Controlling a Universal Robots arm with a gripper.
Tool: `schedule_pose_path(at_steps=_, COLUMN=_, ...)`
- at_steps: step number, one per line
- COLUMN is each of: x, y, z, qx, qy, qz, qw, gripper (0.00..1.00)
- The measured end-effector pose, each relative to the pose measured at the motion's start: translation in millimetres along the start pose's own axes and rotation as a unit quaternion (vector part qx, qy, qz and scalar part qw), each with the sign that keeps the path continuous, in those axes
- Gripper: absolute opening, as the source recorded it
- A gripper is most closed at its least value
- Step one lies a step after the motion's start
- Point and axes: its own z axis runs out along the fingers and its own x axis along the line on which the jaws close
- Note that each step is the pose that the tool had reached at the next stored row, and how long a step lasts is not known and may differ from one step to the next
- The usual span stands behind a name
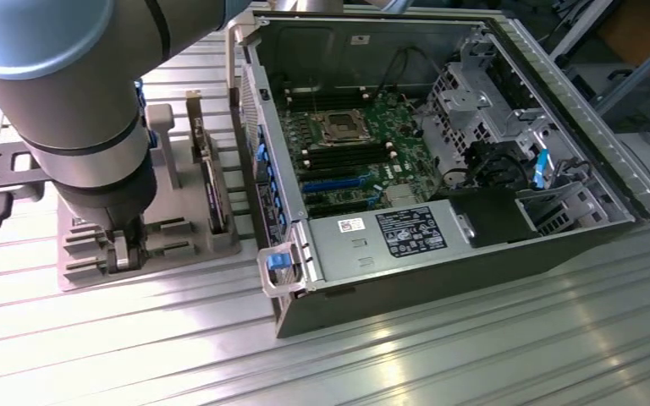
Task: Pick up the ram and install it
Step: 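Pick up the ram and move it above insertion slot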
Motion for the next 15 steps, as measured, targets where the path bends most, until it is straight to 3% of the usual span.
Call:
schedule_pose_path(at_steps=4, x=-0.2, y=5.9, z=6.9, qx=0.0001, qy=-0.0001, qz=0.000, qw=1.0000, gripper=0.30)
schedule_pose_path(at_steps=9, x=-0.1, y=6.2, z=14.9, qx=0.0000, qy=0.0000, qz=0.000, qw=1.0000, gripper=0.30)
schedule_pose_path(at_steps=13, x=-0.2, y=6.2, z=15.2, qx=0.0001, qy=-0.0004, qz=0.000, qw=1.0000, gripper=0.30)
schedule_pose_path(at_steps=15, x=-0.2, y=6.2, z=15.2, qx=0.0001, qy=-0.0004, qz=0.000, qw=1.0000, gripper=0.22)
